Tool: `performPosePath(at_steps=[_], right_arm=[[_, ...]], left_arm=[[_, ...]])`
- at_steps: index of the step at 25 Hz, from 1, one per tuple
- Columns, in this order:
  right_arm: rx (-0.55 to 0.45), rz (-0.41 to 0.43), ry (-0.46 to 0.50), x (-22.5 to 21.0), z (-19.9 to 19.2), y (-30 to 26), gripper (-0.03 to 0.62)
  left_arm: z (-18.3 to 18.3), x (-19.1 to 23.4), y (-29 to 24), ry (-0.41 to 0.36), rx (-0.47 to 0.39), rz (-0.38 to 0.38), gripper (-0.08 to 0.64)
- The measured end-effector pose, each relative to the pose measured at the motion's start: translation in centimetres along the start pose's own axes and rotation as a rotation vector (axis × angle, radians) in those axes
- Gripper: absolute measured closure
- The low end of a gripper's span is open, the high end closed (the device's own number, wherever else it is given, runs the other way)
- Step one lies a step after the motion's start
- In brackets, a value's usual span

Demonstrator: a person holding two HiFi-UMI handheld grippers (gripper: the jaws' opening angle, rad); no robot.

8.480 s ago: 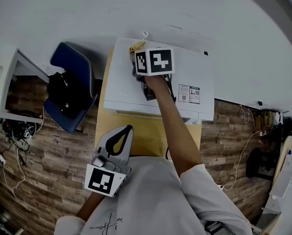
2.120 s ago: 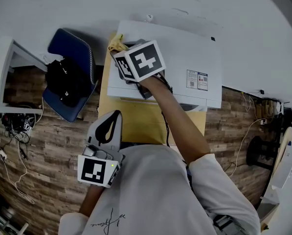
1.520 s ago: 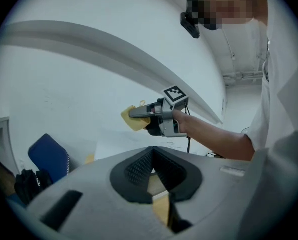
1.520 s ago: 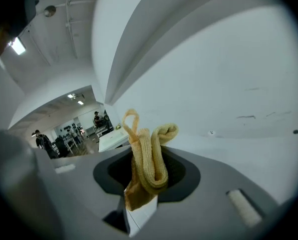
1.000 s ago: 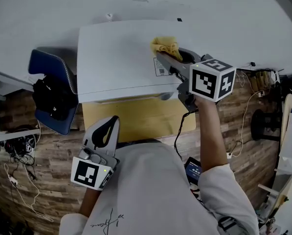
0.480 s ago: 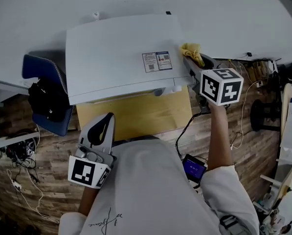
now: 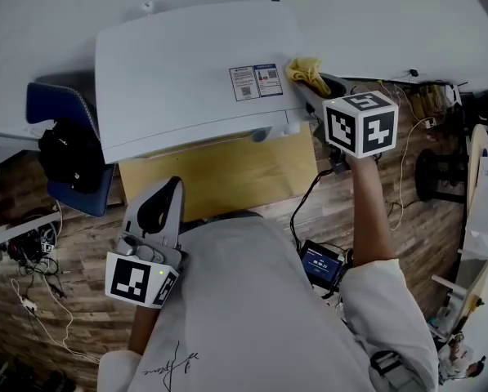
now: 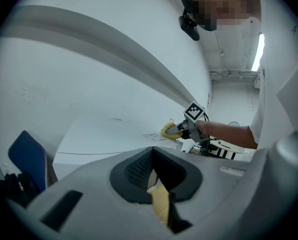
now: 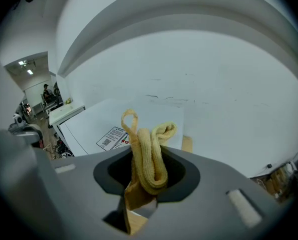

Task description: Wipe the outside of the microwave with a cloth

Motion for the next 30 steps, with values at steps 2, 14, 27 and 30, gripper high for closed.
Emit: performPosePath(at_steps=[2,14,27,30], right_arm=[[0.001,0.012,-0.006,0.3,0.1,-0.1,0.472],[0.011,0.061,0.004,2.5,0.7,-1.0,0.471],[0.024,0.129,0.047,6.4,2.2,-2.4,0.471],[0.026,0.147,0.054,6.7,2.4,-2.8,0.471]], left_arm=[[0.0,-0.2,0.0,-0.003,0.003,-0.008,0.563],[-0.3,0.0,0.2,-0.018,0.001,-0.002,0.563],[-0.4,0.4,1.7,-0.009,-0.015,0.033,0.563],[-0.7,0.6,1.7,0.001,-0.017,0.038,0.563]])
Point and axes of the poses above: the fingertips, and each gripper's own axes: y backward along the fingers, x to its left, z out of its top, the point moved 7 cm from there along y, backward along the fingers, and after that the axes turned 5 degrees about y, right-handed, at the moved point
